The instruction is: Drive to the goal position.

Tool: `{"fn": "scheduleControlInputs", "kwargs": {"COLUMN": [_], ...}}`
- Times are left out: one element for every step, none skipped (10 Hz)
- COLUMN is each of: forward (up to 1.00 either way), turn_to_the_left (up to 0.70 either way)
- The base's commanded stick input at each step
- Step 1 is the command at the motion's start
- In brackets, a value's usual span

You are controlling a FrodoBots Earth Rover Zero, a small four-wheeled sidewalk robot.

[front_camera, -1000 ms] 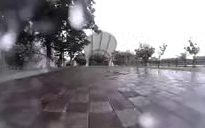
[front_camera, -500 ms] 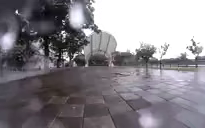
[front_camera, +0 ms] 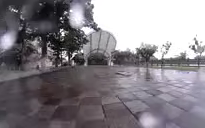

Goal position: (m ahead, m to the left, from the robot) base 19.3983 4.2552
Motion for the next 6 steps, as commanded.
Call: {"fn": "scheduleControlInputs", "kwargs": {"forward": [1.00,1.00,1.00,1.00,1.00,1.00], "turn_to_the_left": [0.00,0.00,0.00,0.00,0.10,0.24]}}
